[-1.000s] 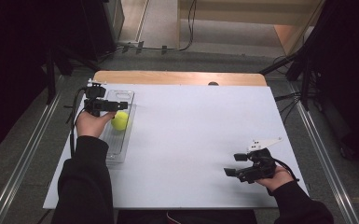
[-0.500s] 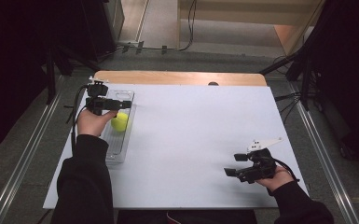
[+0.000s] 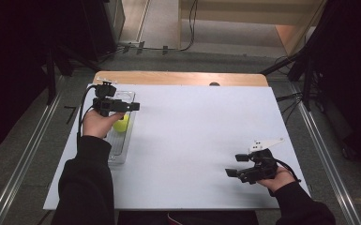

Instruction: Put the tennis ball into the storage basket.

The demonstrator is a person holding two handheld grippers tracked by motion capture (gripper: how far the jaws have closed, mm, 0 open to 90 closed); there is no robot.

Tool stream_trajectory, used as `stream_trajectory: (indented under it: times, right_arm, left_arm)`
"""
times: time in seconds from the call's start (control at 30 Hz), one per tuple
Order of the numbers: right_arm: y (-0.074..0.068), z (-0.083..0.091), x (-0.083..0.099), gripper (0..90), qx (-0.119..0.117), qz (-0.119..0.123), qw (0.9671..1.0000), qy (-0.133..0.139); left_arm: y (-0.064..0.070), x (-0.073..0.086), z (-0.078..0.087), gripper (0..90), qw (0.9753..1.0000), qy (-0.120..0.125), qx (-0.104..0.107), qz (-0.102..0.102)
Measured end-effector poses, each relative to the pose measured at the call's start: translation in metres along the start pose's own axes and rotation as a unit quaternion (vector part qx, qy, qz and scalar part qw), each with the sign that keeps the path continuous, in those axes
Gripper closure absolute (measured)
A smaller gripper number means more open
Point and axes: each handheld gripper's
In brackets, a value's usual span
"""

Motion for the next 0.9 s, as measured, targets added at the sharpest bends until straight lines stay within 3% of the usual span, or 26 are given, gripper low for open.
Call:
stream_trajectory:
  times: [0.9]
  right_arm:
    - [0.0,0.001,0.001,19.7,0.001,-0.002,1.0,0.002]
  left_arm:
    - [0.03,0.018,0.011,14.4,0.998,-0.006,0.054,-0.033]
Point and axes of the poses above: each handheld gripper's, and its own axes: z roughly backward along the jaws, x roughly out of its underside, y roughly to its right, and after that the axes turned 12 degrees about x, right-handed
